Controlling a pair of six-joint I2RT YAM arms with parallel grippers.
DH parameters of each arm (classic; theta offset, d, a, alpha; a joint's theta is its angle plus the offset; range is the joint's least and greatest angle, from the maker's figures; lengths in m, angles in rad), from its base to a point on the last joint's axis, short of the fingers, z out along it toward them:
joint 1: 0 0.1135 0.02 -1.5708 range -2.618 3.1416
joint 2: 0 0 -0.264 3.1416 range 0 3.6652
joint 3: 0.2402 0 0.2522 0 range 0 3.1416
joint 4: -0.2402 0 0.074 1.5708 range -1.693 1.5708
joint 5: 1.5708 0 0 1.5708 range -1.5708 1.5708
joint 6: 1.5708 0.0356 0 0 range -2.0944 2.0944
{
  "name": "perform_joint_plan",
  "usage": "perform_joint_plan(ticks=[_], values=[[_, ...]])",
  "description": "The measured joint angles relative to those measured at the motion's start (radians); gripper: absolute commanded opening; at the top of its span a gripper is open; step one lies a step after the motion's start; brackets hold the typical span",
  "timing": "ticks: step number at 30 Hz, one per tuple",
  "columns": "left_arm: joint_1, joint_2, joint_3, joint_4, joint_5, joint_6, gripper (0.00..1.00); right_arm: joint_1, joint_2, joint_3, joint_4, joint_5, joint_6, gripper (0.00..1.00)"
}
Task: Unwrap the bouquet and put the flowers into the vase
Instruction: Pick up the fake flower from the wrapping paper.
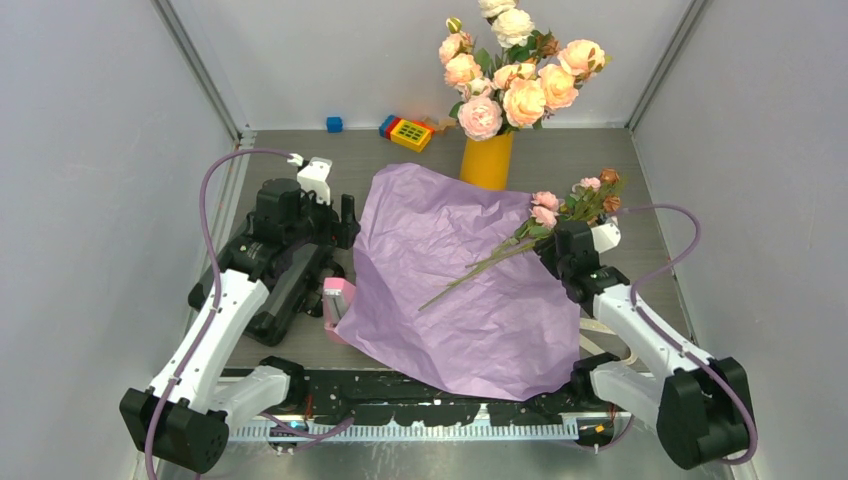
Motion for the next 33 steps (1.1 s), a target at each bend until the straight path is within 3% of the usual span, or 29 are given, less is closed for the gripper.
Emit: perform_joint_plan(ticks=[11,33], values=[[-0.003,0.009,0.000,0.000,0.000,0.000,0.87,-0.009,0.212,-0.002,0.160,-0.026,0.019,0.38],[-0.008,0.015,0.000,0.000,0.000,0.000,0.87,-0.011,0.350,-0.019,0.336,-0.097,0.068,0.19]])
